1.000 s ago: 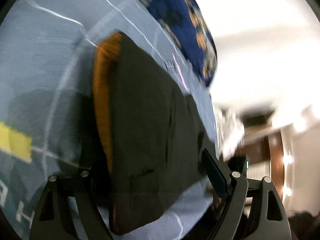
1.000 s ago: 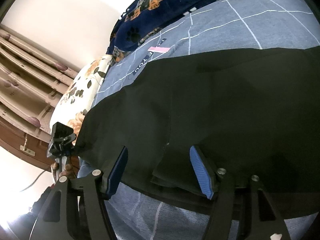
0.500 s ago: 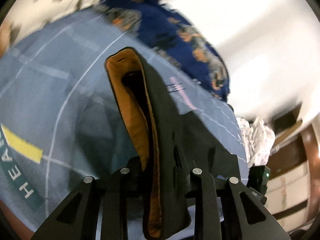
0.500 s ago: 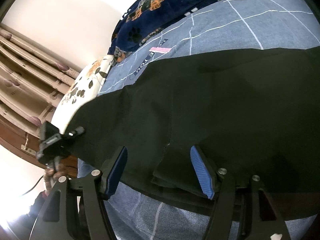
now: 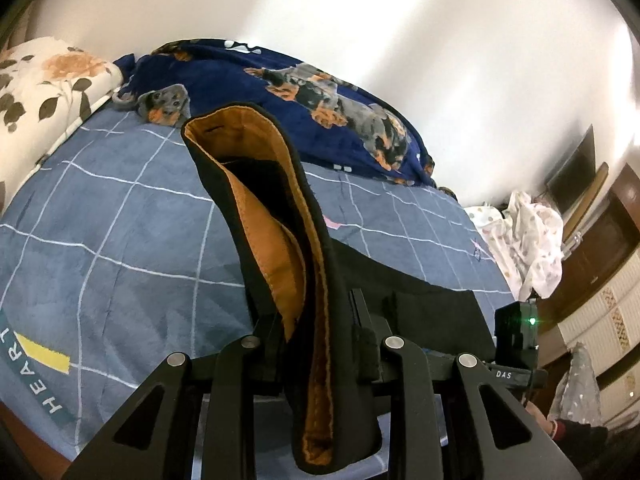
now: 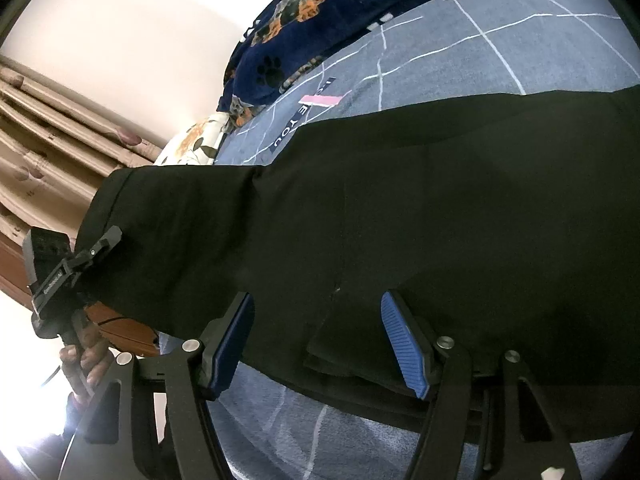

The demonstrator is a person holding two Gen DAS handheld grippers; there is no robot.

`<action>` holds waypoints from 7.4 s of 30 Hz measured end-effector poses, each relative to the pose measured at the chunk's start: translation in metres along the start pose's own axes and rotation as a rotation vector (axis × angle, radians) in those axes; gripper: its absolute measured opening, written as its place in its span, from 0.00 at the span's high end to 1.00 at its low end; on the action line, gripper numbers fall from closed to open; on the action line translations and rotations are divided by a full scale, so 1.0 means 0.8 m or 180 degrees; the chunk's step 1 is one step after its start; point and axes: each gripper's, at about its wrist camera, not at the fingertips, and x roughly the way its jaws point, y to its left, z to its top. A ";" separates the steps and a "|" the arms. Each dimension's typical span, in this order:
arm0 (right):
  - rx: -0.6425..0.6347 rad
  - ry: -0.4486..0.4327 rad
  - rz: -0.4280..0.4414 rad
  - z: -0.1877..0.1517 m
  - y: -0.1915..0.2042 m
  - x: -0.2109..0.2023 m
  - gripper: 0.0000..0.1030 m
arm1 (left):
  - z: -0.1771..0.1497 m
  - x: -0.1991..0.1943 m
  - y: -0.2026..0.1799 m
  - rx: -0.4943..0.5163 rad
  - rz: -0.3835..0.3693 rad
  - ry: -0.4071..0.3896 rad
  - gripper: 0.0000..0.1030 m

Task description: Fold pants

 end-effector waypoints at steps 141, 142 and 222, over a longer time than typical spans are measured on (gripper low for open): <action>0.1836 -0.1180 0.1106 -0.016 -0.218 -0.293 0.75 | -0.045 0.128 -0.173 0.0861 -0.0033 0.0488 0.16; 0.1830 -0.1058 0.1098 -0.024 -0.209 -0.293 0.75 | -0.044 0.128 -0.173 0.0844 -0.0047 0.0492 0.16; 0.0836 -0.0071 -0.0351 0.038 -0.199 -0.205 0.43 | -0.063 0.183 -0.134 0.0772 0.0150 0.0864 0.16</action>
